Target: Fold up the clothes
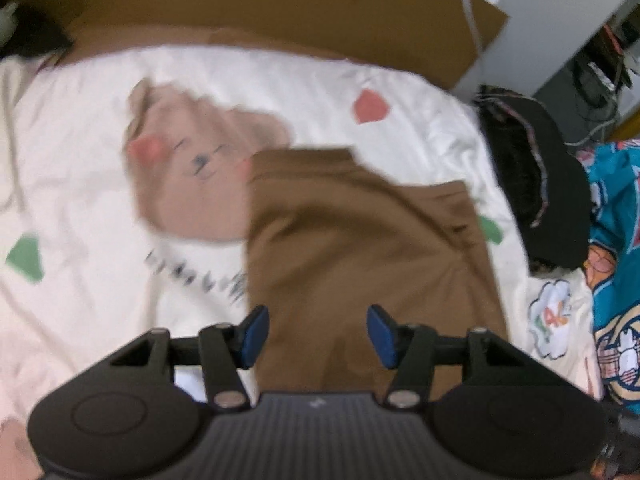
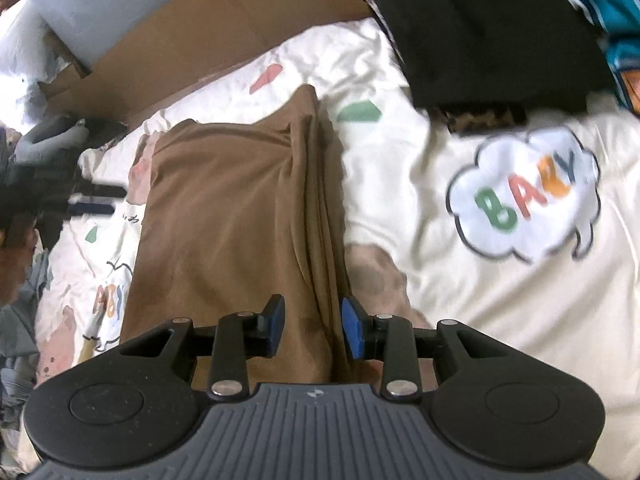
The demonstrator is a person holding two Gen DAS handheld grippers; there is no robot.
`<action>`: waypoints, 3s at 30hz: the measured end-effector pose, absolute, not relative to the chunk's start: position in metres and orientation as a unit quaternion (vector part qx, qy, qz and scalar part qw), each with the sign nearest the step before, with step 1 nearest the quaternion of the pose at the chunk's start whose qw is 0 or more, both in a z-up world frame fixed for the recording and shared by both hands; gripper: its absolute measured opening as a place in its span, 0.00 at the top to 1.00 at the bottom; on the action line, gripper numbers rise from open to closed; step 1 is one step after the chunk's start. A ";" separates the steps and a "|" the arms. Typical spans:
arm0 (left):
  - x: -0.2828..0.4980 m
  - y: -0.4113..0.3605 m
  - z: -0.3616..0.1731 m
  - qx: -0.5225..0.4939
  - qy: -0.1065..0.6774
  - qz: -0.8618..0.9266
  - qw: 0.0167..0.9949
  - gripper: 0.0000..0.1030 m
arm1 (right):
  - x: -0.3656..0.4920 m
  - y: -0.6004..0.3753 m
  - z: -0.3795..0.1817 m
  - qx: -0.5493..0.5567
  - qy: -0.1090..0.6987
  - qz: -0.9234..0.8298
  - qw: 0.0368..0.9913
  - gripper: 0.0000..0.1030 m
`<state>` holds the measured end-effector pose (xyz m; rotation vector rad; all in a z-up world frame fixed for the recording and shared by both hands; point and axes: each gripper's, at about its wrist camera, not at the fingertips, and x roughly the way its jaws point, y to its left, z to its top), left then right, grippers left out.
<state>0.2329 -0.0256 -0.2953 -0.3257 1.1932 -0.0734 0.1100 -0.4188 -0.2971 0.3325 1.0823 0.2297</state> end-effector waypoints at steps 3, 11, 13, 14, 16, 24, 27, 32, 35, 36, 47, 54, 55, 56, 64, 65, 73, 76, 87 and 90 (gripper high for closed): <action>0.215 -0.013 -0.313 -0.175 0.576 -0.026 0.798 0.44 | 0.121 -0.414 -0.299 0.144 0.512 0.109 0.840 0.59; 0.176 -0.010 -0.343 -0.214 0.610 -0.053 0.761 0.45 | 0.145 -0.404 -0.309 0.125 0.518 0.113 0.839 0.58; 0.169 -0.011 -0.344 -0.209 0.614 -0.063 0.759 0.45 | 0.149 -0.404 -0.314 0.129 0.524 0.108 0.835 0.59; 0.166 -0.012 -0.346 -0.209 0.616 -0.067 0.756 0.47 | 0.151 -0.406 -0.316 0.132 0.527 0.105 0.833 0.59; 0.157 -0.015 -0.349 -0.216 0.623 -0.077 0.748 0.47 | 0.154 -0.412 -0.320 0.142 0.531 0.094 0.830 0.59; 0.124 -0.015 -0.377 -0.261 0.647 -0.091 0.711 0.62 | 0.152 -0.429 -0.328 0.173 0.542 0.080 0.818 0.59; 0.118 -0.013 -0.376 -0.262 0.645 -0.099 0.711 0.66 | 0.147 -0.437 -0.324 0.193 0.546 0.092 0.810 0.59; 0.117 -0.003 -0.370 -0.263 0.642 -0.111 0.711 0.69 | 0.134 -0.442 -0.318 0.203 0.555 0.128 0.796 0.53; 0.116 0.000 -0.371 -0.269 0.641 -0.114 0.710 0.69 | 0.126 -0.441 -0.320 0.201 0.565 0.140 0.788 0.46; 0.116 -0.001 -0.373 -0.271 0.640 -0.116 0.709 0.69 | 0.125 -0.440 -0.322 0.201 0.570 0.144 0.783 0.45; 0.118 -0.006 -0.387 -0.274 0.640 -0.132 0.706 0.69 | 0.114 -0.430 -0.349 0.158 0.607 0.148 0.765 0.56; 0.118 -0.012 -0.382 -0.238 0.646 -0.143 0.711 0.72 | 0.115 -0.442 -0.357 0.181 0.618 0.145 0.751 0.63; 0.117 -0.012 -0.381 -0.233 0.647 -0.144 0.712 0.72 | 0.114 -0.442 -0.356 0.175 0.619 0.146 0.752 0.63; 0.117 -0.012 -0.380 -0.230 0.647 -0.144 0.712 0.72 | 0.114 -0.441 -0.354 0.169 0.620 0.145 0.753 0.63; 0.125 -0.002 -0.354 -0.194 0.668 -0.134 0.706 0.78 | 0.112 -0.433 -0.326 0.122 0.615 0.157 0.763 0.63; 0.127 0.003 -0.346 -0.192 0.661 -0.132 0.713 0.78 | 0.113 -0.431 -0.321 0.119 0.612 0.163 0.765 0.63; 0.160 0.021 -0.303 -0.183 0.617 -0.101 0.758 0.76 | 0.136 -0.435 -0.293 0.138 0.568 0.156 0.796 0.59; 0.176 0.016 -0.300 -0.176 0.606 -0.086 0.771 0.73 | 0.146 -0.436 -0.290 0.146 0.557 0.145 0.804 0.58; 0.219 0.008 -0.300 -0.156 0.591 -0.067 0.789 0.73 | 0.162 -0.403 -0.306 0.117 0.559 0.148 0.807 0.57; 0.234 0.001 -0.304 -0.153 0.588 -0.070 0.791 0.73 | 0.163 -0.396 -0.313 0.090 0.566 0.148 0.806 0.57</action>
